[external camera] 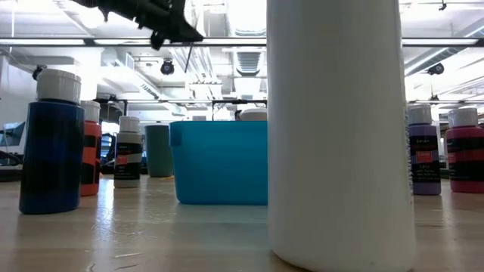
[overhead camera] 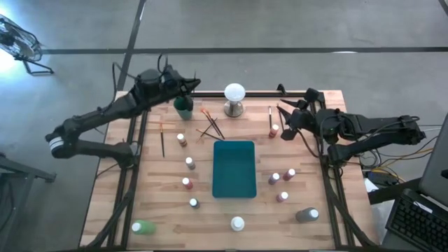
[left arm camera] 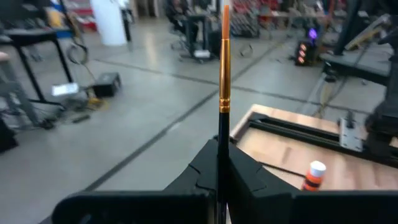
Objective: Pick & Place Paint Supplies
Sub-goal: Put the yellow paint brush into the green cup
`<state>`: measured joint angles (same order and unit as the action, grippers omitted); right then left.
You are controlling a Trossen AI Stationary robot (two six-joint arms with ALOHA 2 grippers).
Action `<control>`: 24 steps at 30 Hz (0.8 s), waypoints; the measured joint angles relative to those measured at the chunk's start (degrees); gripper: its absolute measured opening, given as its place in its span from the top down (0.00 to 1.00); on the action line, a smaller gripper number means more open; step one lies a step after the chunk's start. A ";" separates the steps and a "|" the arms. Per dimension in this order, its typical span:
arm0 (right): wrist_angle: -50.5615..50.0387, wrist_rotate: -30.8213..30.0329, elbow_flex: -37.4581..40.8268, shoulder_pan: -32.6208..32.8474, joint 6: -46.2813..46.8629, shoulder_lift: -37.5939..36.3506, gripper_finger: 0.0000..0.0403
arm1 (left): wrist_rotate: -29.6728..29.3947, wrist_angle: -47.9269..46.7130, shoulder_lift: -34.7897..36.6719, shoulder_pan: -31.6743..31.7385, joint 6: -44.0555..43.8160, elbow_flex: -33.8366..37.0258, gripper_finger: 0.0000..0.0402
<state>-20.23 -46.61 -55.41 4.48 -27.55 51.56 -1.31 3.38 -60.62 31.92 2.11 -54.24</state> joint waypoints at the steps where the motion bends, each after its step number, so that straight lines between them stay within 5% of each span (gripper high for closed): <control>1: -0.17 0.03 0.20 -0.38 0.33 -0.19 0.73 | -0.87 2.46 1.07 0.00 0.00 2.21 0.97; 11: 0.07 0.20 0.97 -3.79 1.90 -0.56 0.76 | -8.32 20.74 7.43 0.47 3.20 19.97 0.97; 24: 0.14 0.73 1.69 -7.34 2.14 -0.56 0.80 | -11.66 31.53 7.05 4.10 3.23 29.88 0.97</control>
<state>-20.09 -45.88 -53.72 -2.86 -25.41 51.00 -12.97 34.91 -53.58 36.02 5.34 -24.36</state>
